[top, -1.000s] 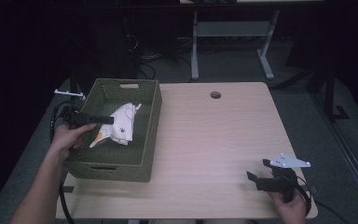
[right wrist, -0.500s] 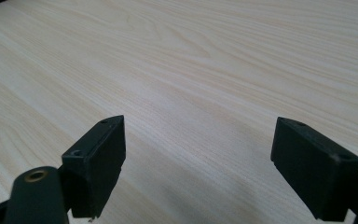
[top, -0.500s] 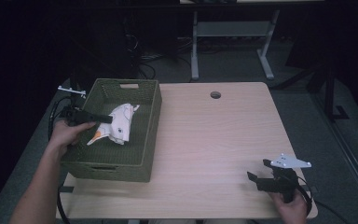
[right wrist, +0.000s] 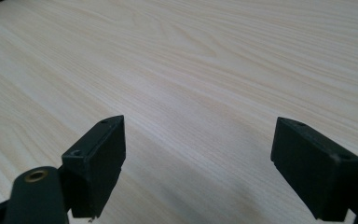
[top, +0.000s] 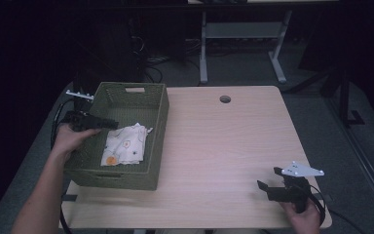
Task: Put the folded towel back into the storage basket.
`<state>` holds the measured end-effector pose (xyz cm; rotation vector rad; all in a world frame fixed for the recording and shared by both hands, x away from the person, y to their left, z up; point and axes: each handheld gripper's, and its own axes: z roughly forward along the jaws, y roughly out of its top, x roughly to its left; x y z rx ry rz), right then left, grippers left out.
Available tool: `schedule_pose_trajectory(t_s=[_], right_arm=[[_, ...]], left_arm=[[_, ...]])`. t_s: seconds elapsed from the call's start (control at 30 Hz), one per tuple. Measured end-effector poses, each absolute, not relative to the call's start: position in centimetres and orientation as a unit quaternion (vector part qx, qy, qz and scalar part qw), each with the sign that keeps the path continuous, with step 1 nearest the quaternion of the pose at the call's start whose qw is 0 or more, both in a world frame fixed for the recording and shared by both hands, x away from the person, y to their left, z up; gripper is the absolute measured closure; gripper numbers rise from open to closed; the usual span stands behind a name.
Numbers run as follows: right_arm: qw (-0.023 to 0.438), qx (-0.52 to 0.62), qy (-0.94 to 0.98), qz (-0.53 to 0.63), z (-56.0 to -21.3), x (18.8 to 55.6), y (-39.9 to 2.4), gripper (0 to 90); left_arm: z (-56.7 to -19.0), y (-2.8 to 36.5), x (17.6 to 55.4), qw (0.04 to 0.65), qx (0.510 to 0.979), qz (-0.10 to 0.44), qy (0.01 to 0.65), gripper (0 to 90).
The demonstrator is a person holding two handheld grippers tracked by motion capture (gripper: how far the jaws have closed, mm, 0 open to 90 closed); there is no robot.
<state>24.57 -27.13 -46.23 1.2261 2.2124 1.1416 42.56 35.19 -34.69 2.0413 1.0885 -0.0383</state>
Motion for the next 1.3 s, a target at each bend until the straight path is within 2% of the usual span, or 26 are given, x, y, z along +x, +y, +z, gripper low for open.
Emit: schedule_pose_trajectory(t_s=[0.63, 1.3], right_arm=[[0.186, 0.426, 0.787, 0.405, -46.0, 24.5, -26.6, 17.5], [0.184, 0.415, 0.799, 0.394, -45.8, 25.0, -26.2, 17.1]], left_arm=[[-32.9, 33.5, 40.7, 0.419, 0.809, -0.004, 0.411, 56.1], [-31.2, 29.5, 38.8, 0.421, 0.821, 0.009, 0.386, 50.8]])
